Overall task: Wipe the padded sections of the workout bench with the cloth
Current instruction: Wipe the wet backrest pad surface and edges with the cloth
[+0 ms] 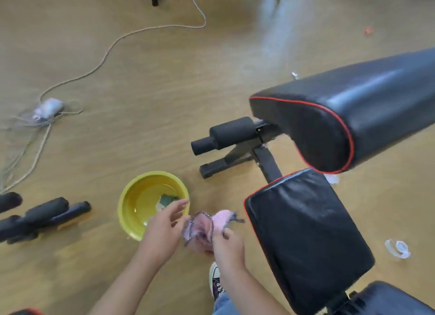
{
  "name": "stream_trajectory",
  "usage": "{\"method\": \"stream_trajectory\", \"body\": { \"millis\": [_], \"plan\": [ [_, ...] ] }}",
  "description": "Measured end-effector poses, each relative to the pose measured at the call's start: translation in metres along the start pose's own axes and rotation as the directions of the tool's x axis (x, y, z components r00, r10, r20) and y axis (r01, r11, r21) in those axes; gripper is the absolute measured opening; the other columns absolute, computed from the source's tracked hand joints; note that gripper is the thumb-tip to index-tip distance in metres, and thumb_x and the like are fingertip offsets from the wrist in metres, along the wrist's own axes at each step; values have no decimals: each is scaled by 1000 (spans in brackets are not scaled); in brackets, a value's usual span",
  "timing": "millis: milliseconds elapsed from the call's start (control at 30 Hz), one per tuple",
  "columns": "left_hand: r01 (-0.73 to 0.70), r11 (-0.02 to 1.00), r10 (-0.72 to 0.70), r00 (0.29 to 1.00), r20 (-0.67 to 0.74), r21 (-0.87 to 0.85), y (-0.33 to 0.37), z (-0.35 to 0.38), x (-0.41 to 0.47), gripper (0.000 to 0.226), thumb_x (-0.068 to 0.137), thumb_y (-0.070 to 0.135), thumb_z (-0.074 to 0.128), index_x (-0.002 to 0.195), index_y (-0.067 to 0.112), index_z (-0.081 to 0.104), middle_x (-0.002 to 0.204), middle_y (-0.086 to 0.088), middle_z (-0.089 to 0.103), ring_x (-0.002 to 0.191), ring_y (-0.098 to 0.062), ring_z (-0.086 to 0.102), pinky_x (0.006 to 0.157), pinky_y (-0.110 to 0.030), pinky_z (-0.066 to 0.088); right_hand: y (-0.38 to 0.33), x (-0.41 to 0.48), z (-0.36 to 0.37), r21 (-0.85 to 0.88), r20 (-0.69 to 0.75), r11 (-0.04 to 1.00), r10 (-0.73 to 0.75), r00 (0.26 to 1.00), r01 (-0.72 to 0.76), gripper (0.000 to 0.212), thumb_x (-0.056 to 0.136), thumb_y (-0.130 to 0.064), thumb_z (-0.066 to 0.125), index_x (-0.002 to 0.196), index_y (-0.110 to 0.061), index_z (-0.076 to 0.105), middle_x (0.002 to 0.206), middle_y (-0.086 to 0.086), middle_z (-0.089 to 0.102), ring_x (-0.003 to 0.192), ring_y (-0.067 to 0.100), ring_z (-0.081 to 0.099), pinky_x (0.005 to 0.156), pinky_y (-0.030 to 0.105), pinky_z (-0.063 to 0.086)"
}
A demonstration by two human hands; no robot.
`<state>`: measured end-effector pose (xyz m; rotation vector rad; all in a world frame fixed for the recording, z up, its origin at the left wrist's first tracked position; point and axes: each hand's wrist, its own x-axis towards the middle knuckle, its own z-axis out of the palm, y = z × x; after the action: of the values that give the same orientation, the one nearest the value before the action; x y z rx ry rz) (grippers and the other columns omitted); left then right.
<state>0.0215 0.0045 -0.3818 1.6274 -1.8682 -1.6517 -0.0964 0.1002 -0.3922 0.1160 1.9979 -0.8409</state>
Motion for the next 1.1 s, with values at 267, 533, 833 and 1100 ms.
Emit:
{"method": "stream_trajectory", "body": {
  "millis": [267,533,833,1100],
  "plan": [
    [261,965,-257,902,-347,-36,-143,-193,-176,29,80,10,78,94,35,73,88,19,74,80,-3,69,70,-6,49,20,-126,160,-297,482,806,-337,809,513,41,87,-9,67,55,-15,42,54,-10,35,58,10,27,50,23,22],
    [543,829,-492,589,-641,-138,-306,-263,-351,33,78,6,79,99,28,68,92,5,68,82,-14,67,74,-16,48,132,-204,296,-176,928,12,-331,170,984,25,97,-7,56,115,-16,71,124,1,62,113,17,55,95,23,49],
    [771,576,-812,503,-297,-270,-419,-246,-438,41,79,25,78,118,33,66,113,3,70,101,-18,66,94,-40,50,209,-212,285,-152,926,-432,-377,-25,889,35,96,-11,52,128,-8,67,134,2,63,119,23,54,99,39,50],
    [731,559,-828,513,-226,-392,-438,-241,-449,21,70,21,86,79,28,68,69,1,71,69,-18,69,75,-36,56,209,-213,310,603,782,-455,175,-598,655,26,106,-14,45,125,-8,62,109,4,76,109,26,64,94,39,57]
  ]
}}
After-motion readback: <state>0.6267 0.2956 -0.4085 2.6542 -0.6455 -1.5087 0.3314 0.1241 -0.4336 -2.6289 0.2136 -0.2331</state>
